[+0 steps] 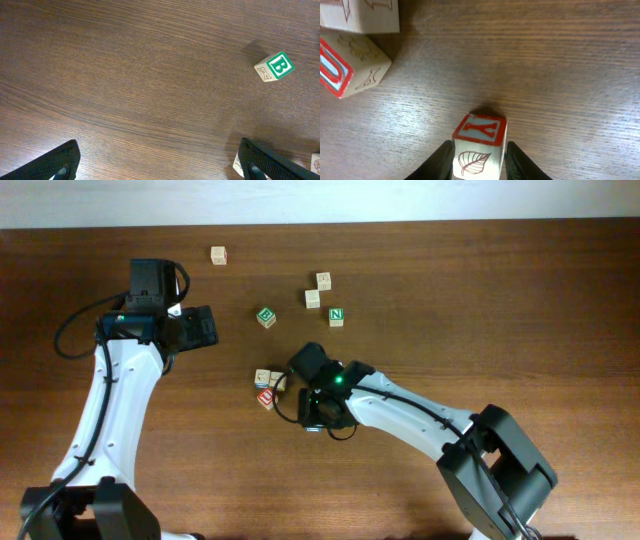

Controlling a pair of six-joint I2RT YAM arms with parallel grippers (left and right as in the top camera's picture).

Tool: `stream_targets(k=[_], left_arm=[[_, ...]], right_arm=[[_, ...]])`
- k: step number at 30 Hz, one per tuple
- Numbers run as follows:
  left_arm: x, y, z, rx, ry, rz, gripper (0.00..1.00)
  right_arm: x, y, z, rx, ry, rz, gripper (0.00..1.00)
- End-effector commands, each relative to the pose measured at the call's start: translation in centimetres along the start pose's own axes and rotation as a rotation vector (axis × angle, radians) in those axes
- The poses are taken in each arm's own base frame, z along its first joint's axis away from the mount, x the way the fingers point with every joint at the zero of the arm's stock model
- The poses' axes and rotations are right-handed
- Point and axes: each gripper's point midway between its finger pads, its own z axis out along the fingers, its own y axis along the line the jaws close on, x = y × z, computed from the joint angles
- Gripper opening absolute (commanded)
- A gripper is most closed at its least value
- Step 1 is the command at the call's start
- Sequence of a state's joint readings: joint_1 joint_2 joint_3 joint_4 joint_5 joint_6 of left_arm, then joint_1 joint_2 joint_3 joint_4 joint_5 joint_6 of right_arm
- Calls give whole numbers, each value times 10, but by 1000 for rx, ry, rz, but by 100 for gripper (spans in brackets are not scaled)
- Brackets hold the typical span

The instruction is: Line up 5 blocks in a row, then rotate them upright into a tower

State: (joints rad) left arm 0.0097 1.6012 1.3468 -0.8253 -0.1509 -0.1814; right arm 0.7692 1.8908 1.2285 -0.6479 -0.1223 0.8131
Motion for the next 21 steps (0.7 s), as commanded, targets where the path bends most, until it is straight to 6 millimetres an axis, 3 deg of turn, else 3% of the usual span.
stream_targets(k=[1, 5, 7, 10, 16, 21], left_arm=[[-3, 4, -1, -13, -2, -21, 99], [-1, 5, -1, -16, 6, -20, 99], [-1, 4, -1, -15, 6, -20, 99], [-1, 4, -1, -15, 6, -20, 99], [-1, 4, -1, -15, 6, -20, 99], [-1, 4, -1, -15, 6, -20, 99]], right_arm=[[2, 7, 3, 17, -16, -20, 35], [3, 5, 8, 32, 0, -5, 35], [2, 5, 7, 43, 3, -5, 28], [0, 2, 6, 59, -2, -2, 27], [-16, -10, -7, 81, 2, 27, 27], [-33, -31, -12, 93, 5, 24, 27]])
